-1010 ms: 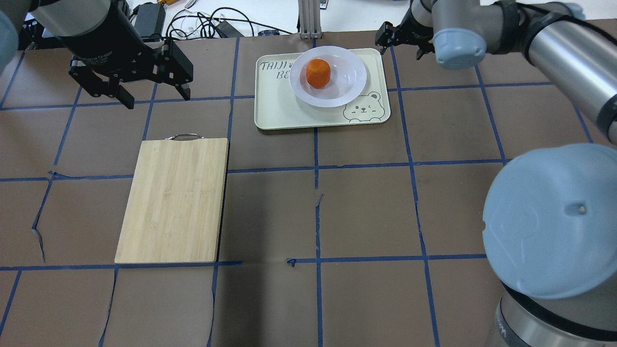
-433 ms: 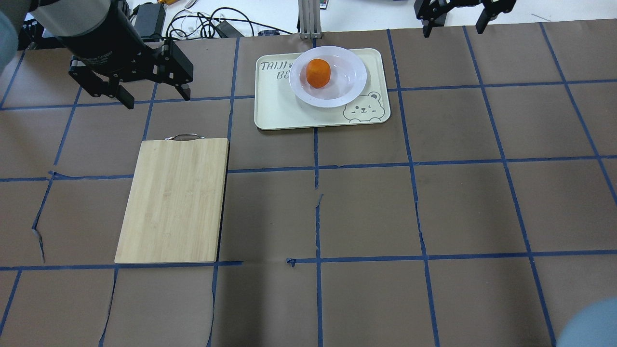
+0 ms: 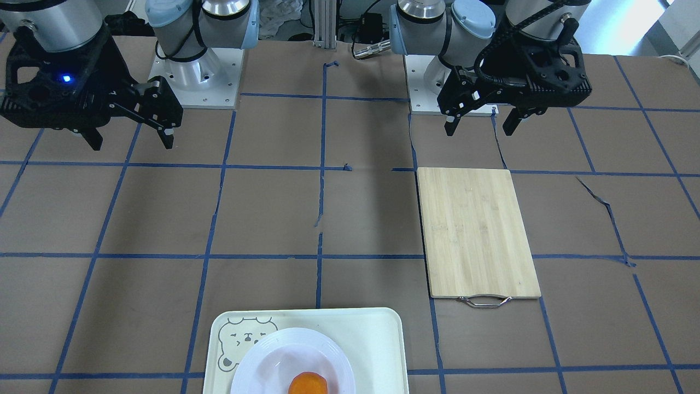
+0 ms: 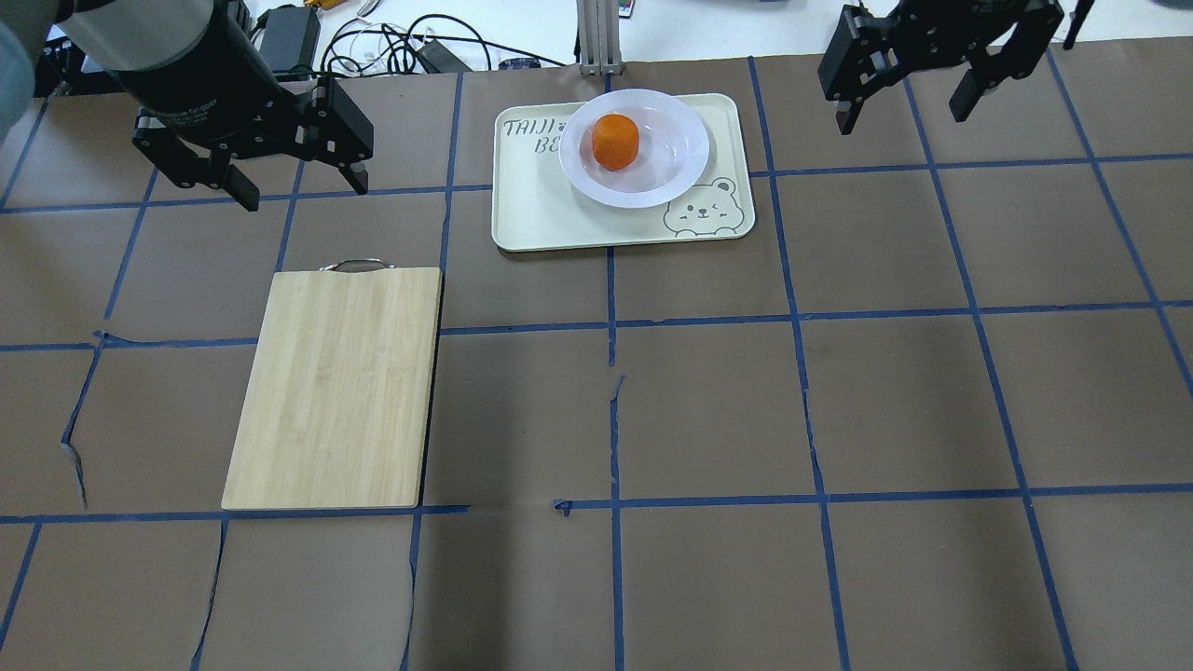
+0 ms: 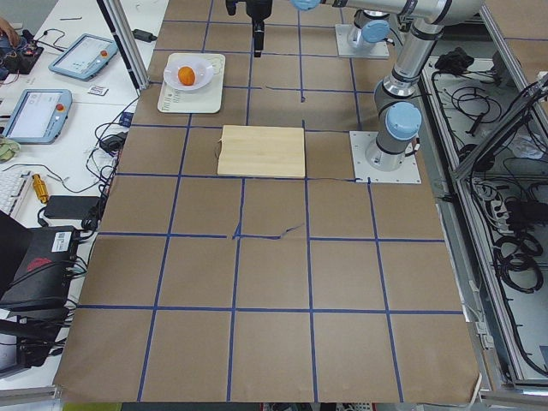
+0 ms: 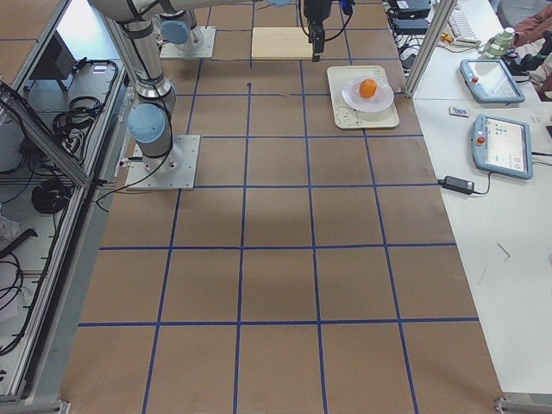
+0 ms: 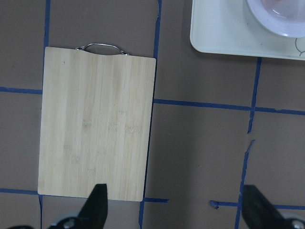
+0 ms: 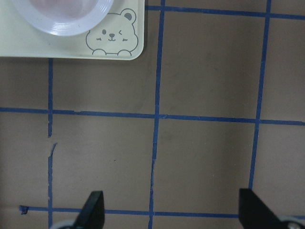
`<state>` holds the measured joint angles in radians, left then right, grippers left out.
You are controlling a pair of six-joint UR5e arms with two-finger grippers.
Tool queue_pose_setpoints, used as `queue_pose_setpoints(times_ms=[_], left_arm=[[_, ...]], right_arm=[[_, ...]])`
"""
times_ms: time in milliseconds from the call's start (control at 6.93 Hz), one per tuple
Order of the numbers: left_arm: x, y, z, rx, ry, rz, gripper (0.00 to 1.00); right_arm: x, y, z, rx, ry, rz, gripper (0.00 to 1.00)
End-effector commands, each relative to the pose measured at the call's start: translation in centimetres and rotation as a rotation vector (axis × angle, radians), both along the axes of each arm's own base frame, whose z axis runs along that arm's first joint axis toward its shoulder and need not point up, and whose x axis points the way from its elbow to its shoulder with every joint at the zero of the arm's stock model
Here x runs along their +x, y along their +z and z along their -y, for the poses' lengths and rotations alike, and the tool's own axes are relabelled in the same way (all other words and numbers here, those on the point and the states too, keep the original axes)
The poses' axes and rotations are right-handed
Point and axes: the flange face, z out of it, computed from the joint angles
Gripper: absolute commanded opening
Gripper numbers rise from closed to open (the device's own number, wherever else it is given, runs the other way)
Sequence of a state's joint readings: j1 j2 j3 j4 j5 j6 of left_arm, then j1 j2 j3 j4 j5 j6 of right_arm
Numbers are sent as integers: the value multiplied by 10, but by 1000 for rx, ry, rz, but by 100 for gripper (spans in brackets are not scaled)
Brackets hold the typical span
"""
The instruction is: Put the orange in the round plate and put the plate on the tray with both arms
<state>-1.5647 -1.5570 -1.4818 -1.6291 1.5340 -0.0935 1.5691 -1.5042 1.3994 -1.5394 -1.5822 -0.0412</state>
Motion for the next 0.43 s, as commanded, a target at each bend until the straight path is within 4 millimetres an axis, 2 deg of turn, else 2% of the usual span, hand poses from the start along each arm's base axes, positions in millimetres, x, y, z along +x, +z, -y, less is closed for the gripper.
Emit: queue_pose_setpoints(times_ms=[0,144,289], left_arm=[[0,0,0,0,0,0,100],[0,0,0,0,0,0,100],[0,0,0,0,0,0,100]], right_arm=[[1,-18,-15,-114,-32,10,100],[0,-10,-10,-131,-33,-4,100],[-1,-12,-11,-119,-24,-7,100]])
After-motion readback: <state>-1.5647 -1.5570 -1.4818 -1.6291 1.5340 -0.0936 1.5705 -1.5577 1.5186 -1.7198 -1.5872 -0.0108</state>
